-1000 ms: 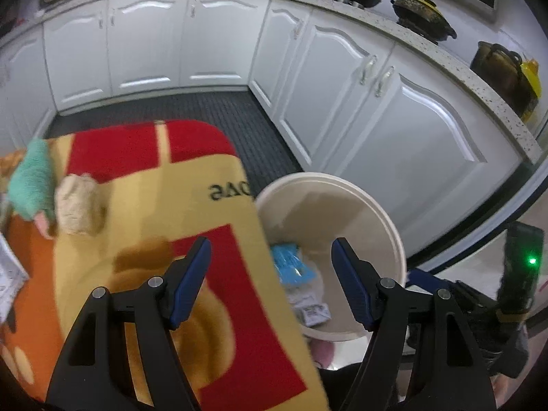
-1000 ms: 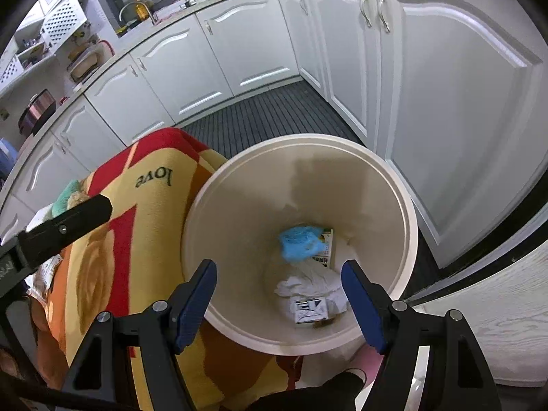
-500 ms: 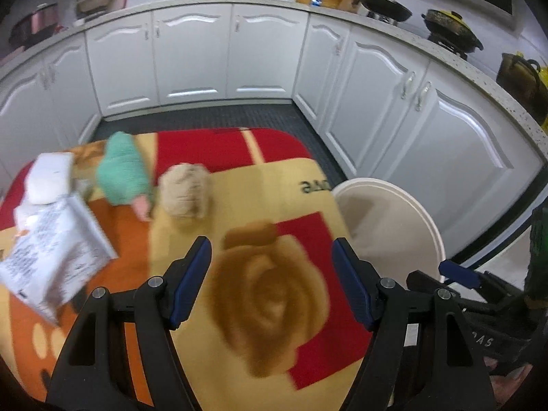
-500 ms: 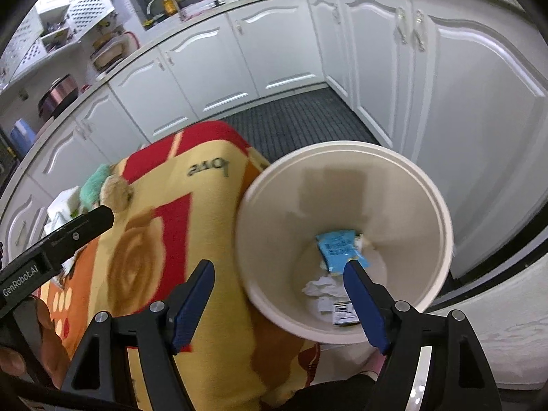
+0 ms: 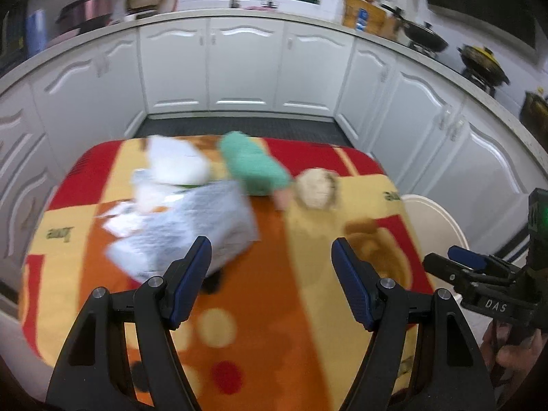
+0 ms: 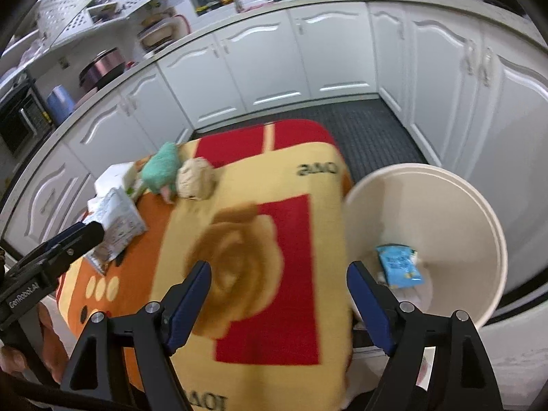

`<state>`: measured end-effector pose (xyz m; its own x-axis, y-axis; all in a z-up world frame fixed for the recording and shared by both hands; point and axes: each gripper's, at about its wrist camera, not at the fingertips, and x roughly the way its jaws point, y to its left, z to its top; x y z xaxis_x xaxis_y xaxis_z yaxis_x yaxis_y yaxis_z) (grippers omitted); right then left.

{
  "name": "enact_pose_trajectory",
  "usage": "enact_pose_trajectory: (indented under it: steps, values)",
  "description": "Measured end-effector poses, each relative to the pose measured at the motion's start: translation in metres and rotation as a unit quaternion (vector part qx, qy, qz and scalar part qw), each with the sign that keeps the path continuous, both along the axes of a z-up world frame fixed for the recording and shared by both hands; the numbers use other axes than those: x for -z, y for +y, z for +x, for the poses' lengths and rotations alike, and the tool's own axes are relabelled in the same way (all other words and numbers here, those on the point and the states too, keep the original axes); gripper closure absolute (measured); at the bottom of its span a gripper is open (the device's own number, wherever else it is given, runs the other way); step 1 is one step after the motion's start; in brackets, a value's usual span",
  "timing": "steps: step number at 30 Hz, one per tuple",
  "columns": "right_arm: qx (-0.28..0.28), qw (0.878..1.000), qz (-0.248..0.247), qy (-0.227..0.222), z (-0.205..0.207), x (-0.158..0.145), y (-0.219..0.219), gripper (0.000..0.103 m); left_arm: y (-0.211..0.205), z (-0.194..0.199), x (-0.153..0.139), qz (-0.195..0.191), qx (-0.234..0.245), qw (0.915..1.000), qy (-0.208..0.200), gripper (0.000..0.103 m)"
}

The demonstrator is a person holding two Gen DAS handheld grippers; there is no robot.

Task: Collect trash
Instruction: 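Grasp white printed plastic bag with left tool while right tool grasps beige crumpled paper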

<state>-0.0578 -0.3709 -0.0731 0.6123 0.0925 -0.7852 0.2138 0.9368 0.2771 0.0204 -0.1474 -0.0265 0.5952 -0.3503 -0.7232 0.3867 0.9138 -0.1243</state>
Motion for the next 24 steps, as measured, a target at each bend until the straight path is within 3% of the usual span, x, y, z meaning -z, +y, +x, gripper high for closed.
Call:
enact_pose_trajectory:
  steps: [5, 12, 17, 24]
  values:
    - [-0.025, 1.0, -0.002, 0.001, 0.026, 0.003, 0.024, 0.024, 0.045, 0.019, 0.0, -0.002, -0.029, 0.9996, 0.004, 0.031]
    - [-0.056, 0.998, 0.001, 0.0, 0.062, 0.006, 0.049, 0.023, 0.07, 0.043, 0.01, 0.016, -0.012, 0.9997, 0.013, 0.031]
    - [-0.077, 0.997, -0.002, 0.004, 0.092, 0.012, 0.06, 0.022, 0.062, 0.061, 0.032, 0.013, 0.021, 0.9976, 0.064, 0.031]
    - [-0.067, 0.998, -0.002, 0.019, 0.138, 0.026, 0.054, 0.022, 0.042, 0.055, 0.044, 0.052, 0.034, 0.9966, 0.055, 0.031]
